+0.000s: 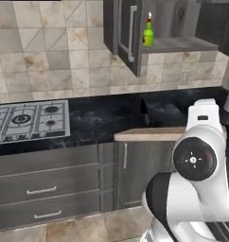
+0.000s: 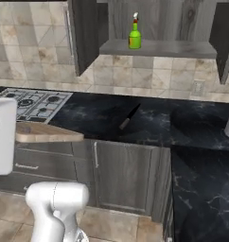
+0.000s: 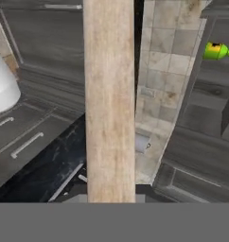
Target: Move the cutting board and knife to the sink. Then move spray from the cabinet to the counter.
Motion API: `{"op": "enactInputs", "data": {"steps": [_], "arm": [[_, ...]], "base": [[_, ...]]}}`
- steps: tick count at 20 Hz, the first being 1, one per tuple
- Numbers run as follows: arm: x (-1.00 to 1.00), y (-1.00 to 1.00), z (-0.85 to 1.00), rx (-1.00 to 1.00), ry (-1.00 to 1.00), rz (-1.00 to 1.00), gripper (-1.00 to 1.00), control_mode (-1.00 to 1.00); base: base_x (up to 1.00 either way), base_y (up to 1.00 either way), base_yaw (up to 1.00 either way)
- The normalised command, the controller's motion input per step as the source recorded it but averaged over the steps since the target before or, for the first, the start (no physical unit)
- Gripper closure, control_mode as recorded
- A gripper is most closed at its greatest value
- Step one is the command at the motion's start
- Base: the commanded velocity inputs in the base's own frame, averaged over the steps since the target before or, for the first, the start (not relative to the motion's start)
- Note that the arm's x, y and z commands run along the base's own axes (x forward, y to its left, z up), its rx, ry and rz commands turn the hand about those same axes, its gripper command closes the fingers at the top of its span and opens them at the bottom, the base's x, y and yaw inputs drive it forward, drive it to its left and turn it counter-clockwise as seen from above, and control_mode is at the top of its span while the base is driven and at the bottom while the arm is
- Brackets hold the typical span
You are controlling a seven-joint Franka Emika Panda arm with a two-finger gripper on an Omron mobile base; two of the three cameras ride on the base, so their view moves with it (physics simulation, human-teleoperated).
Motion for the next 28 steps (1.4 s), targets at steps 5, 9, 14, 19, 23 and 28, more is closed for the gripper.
{"op": "enactInputs", "data": {"steps": [5, 9, 14, 19, 23, 28], "arm": [[0.0, 0.0, 0.0, 0.0, 0.0, 0.0, 1.0, 1.0], [0.0, 0.0, 0.0, 0.0, 0.0, 0.0, 1.0, 1.0], [0.0, 0.0, 0.0, 0.0, 0.0, 0.0, 1.0, 1.0], [0.0, 0.0, 0.0, 0.0, 0.0, 0.0, 1.0, 1.0], [0.0, 0.0, 0.0, 0.0, 0.0, 0.0, 1.0, 1.0], [0.0, 0.0, 0.0, 0.0, 0.0, 0.0, 1.0, 1.0]], "base": [[-0.41, 0.68, -0.31], [-0.46, 0.15, -0.78], [-0.29, 0.0, -0.95], [-0.3, 0.0, -0.91], [-0.27, -0.06, -0.88], [-0.21, -0.2, -0.85]]}}
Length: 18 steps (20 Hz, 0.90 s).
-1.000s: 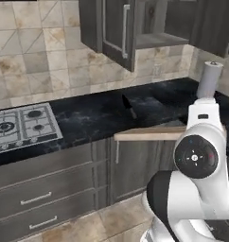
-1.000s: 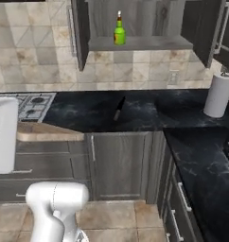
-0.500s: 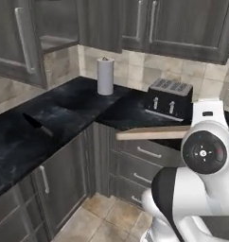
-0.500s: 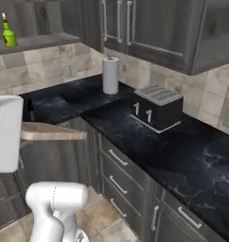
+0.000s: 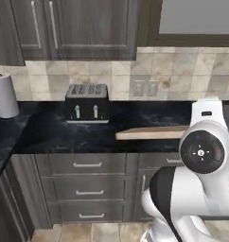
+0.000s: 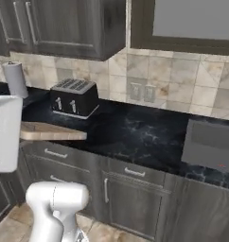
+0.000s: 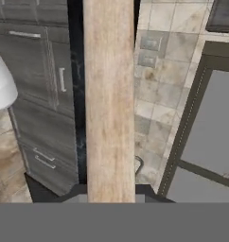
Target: Move the cutting board and knife to the sink. Then move spray from the cabinet to the counter.
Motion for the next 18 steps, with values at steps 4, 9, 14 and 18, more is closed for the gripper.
{"op": "enactInputs", "data": {"steps": [4, 9, 14, 18], "arm": [[0.0, 0.0, 0.0, 0.0, 0.0, 0.0, 1.0, 1.0], [0.0, 0.0, 0.0, 0.0, 0.0, 0.0, 1.0, 1.0], [0.0, 0.0, 0.0, 0.0, 0.0, 0.0, 1.0, 1.0], [0.0, 0.0, 0.0, 0.0, 0.0, 0.0, 1.0, 1.0]], "base": [[-0.06, -0.36, -0.66], [0.21, -0.74, -0.26], [0.42, -0.99, -0.07], [0.55, -1.0, 0.0]]}}
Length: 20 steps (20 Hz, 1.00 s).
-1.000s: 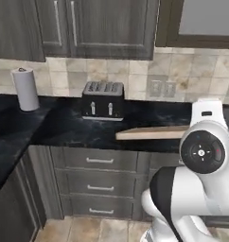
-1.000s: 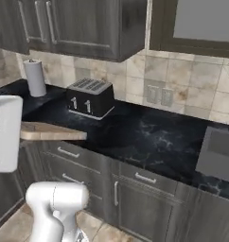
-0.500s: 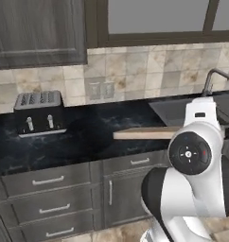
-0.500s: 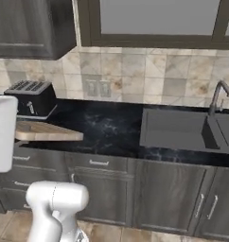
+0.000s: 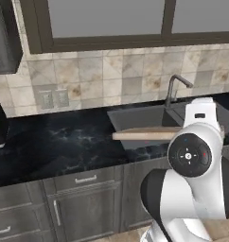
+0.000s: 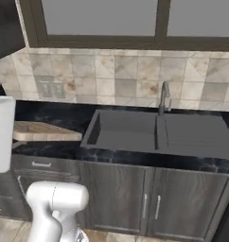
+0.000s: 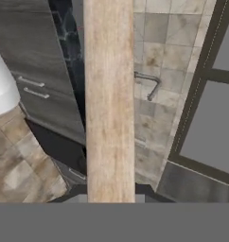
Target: Move the cutting board and knife to the sink. Then move spray from the cabinet to the counter.
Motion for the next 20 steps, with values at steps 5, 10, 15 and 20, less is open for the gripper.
{"op": "enactInputs", "data": {"steps": [5, 10, 15, 20], "arm": [[0.0, 0.0, 0.0, 0.0, 0.0, 0.0, 1.0, 1.0], [0.0, 0.0, 0.0, 0.0, 0.0, 0.0, 1.0, 1.0], [0.0, 0.0, 0.0, 0.0, 0.0, 0.0, 1.0, 1.0], [0.11, 0.0, 0.0, 0.02, 0.02, 0.0, 1.0, -1.0]], "base": [[0.7, -1.0, 0.0], [0.76, -0.92, 0.0], [0.75, -0.59, 0.0], [0.33, -0.08, 0.0]]}}
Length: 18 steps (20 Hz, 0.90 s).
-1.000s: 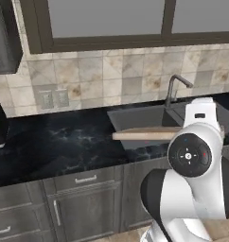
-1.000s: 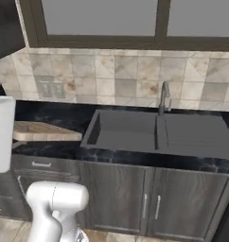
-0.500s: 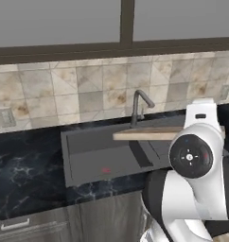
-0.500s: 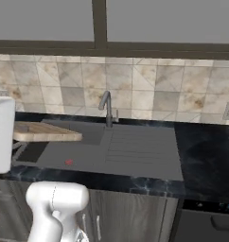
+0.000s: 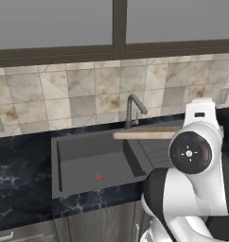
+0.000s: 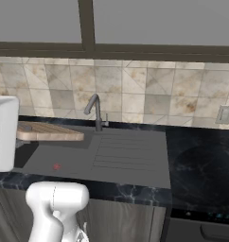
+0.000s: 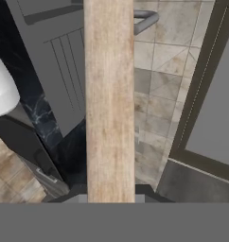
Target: Move the cutting board and knife to the sink. Then move spray from the cabinet to the counter.
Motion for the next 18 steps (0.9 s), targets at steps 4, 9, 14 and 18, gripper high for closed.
{"op": "enactInputs", "data": {"steps": [4, 9, 14, 18], "arm": [[0.09, 0.33, 0.0, 0.01, 0.02, 0.0, 1.0, -1.0], [0.15, 0.86, -0.03, -0.02, 0.09, -0.07, 1.0, -1.0], [0.13, 0.87, 0.0, -0.06, 0.18, -0.29, 1.0, -1.0], [0.2, 0.76, 0.0, -0.02, 0.2, -0.45, 1.0, -1.0]], "base": [[0.0, 0.0, 0.0], [0.0, 0.0, 0.0], [0.0, 0.0, 0.0], [0.0, 0.0, 0.0]]}}
